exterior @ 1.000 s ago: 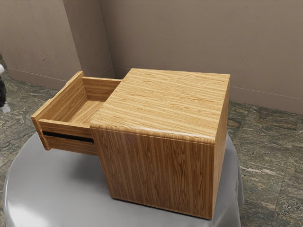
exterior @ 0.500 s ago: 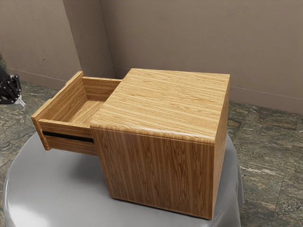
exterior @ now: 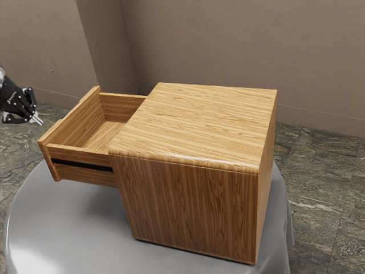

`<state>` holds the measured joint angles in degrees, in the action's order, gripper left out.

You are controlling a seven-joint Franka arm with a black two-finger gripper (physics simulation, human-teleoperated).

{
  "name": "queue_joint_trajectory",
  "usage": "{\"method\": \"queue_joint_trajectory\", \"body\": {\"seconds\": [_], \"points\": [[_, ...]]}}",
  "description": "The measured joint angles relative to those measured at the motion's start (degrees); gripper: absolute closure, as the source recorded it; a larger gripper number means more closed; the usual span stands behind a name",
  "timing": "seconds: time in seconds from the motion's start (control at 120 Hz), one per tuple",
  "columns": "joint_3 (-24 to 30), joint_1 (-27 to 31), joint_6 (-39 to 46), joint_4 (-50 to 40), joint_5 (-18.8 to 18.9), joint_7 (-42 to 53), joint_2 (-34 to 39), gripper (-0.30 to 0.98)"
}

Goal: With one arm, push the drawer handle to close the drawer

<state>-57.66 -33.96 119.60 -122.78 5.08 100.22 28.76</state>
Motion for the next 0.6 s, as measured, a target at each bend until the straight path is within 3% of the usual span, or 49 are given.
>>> {"method": "queue_joint_trajectory", "body": {"seconds": [0.208, 0.6], "points": [[-0.01, -0.52, 0.31, 0.08, -3.06, 1.73, -1.03, 0.79], [-1.21, -2.28, 1.82, 0.03, -4.23, 3.70, -3.23, 0.79]]}}
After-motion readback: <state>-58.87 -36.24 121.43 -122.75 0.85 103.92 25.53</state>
